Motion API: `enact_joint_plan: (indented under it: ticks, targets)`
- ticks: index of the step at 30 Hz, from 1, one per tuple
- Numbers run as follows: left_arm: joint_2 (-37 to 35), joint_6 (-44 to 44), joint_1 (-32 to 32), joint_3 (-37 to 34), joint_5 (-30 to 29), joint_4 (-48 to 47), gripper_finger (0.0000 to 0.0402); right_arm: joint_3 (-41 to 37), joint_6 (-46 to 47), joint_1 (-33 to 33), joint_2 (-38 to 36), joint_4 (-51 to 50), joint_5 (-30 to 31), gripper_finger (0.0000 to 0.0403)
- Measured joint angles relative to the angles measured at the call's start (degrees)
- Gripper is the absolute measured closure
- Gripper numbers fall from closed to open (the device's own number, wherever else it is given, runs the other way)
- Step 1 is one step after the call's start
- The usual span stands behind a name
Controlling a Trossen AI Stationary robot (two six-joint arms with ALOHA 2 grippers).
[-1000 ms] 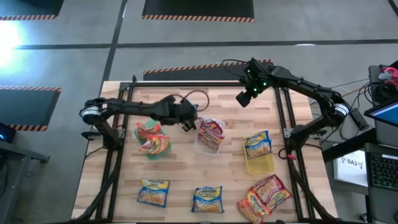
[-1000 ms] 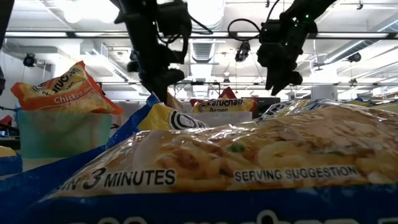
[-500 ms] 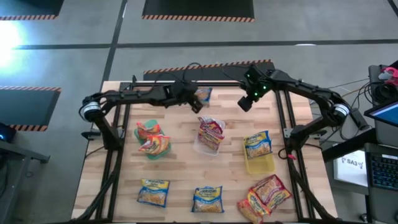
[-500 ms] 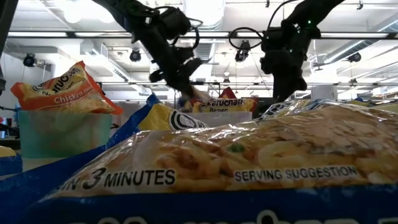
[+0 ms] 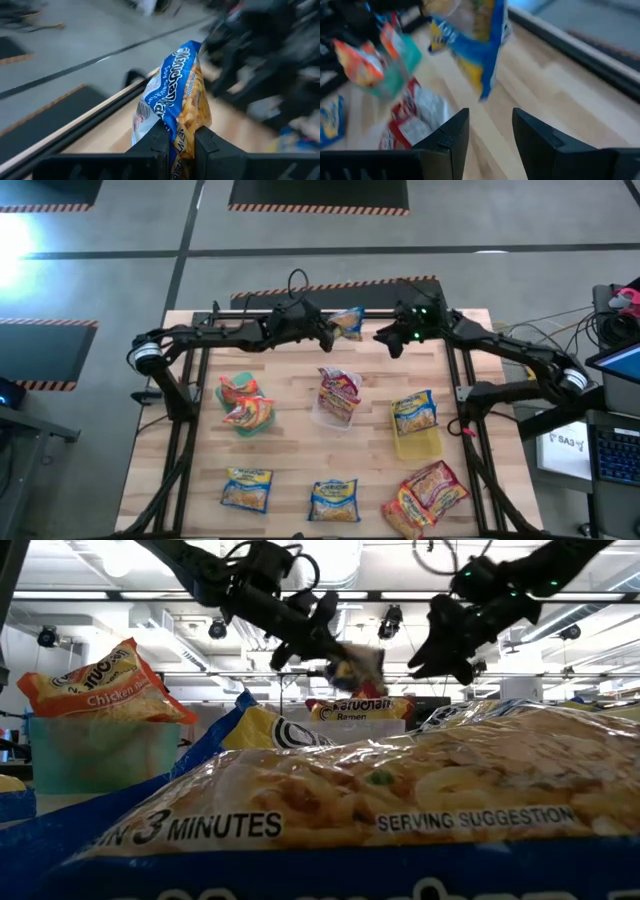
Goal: Sort Maruchan noodles
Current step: Put the blue noodle pack into the yellow bin
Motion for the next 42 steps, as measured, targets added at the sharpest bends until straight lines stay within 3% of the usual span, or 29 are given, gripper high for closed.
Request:
enact_joint_plan:
  ticks: [9, 21, 27, 42]
  targets:
    - [0.4, -8.2, -0.1, -6.3, 2.0, 13.0, 0.0388, -8.2, 9.3, 0.2, -7.1, 12.3, -2.6, 0.0231]
    - [3.2, -21.5, -2.2, -13.2, 2.1, 39.5, 0.0388, -11.7, 12.8, 7.9, -8.3, 21.5, -2.6, 0.0164]
    - [4.2, -23.2, -2.2, -11.6, 2.7, 41.0, 0.0388, -11.6, 12.7, 10.0, -8.3, 24.8, 2.3, 0.0158]
    - [4.3, -23.6, -2.3, -8.2, 5.7, 41.9, 0.0388, -11.5, 12.8, 10.3, -8.3, 29.2, 7.1, 0.0156]
